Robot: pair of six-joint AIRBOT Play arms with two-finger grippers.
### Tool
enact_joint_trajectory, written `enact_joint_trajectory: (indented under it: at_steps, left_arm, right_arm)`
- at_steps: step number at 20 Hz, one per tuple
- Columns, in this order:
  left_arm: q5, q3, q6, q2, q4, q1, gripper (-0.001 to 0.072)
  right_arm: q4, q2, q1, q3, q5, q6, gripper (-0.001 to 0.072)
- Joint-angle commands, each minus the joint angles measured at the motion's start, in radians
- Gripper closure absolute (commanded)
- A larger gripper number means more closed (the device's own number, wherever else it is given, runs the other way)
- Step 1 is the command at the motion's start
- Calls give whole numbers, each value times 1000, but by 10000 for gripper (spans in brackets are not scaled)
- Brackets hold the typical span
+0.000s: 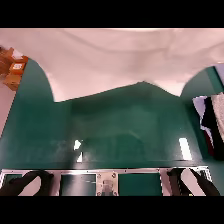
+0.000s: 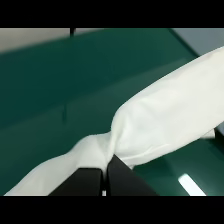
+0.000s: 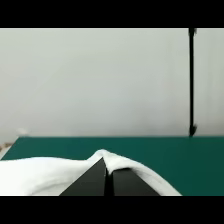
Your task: Fold the shirts.
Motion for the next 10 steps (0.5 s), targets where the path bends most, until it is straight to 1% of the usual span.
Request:
enact_joint_trajectory:
  at_steps: [1, 3, 5, 6, 8, 10]
  left_arm:
    - [69, 138, -31, 118, 20, 0, 683]
    - [51, 138, -33, 123, 32, 0, 683]
    - [31, 91, -43, 123, 48, 0, 683]
    - [26, 53, -43, 123, 50, 0, 683]
    - [25, -49, -41, 110, 61, 0, 683]
    - [25, -164, -23, 72, 66, 0, 683]
  right_arm:
    - [-134, 51, -16, 220, -71, 62, 697]
    - [-191, 71, -16, 214, -74, 76, 697]
    - [-188, 72, -11, 164, -63, 80, 696]
    - [-174, 71, -10, 119, -55, 80, 696]
    - [-85, 70, -10, -20, -52, 66, 697]
    - [-14, 68, -5, -207, -58, 11, 696]
